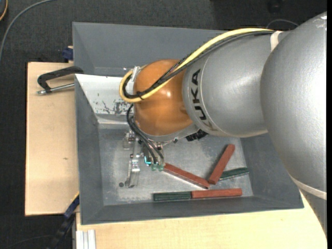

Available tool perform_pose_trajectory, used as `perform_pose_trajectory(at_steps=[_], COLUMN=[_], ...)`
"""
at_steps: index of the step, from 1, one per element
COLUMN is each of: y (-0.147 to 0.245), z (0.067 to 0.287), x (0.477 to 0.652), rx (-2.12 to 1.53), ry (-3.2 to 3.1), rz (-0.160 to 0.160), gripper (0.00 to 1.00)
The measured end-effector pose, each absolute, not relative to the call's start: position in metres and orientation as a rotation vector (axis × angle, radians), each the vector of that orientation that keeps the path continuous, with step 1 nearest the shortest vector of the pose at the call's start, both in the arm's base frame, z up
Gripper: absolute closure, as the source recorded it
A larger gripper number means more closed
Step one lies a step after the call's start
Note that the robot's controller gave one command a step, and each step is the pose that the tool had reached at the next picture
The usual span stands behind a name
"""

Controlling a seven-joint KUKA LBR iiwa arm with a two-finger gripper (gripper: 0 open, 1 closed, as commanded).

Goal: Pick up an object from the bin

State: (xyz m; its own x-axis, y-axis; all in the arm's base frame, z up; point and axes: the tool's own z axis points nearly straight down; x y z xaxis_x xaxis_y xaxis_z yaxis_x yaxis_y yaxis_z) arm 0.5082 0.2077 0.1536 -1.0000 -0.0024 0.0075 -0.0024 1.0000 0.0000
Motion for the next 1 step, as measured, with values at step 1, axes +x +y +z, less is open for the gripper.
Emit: perform_pose_trajectory(at_steps=[1], y=[0.1424], z=[0.0658], x=[0.4983], rx=[-0.124], ry=[-3.130], rz=[0.006], gripper=[0.00])
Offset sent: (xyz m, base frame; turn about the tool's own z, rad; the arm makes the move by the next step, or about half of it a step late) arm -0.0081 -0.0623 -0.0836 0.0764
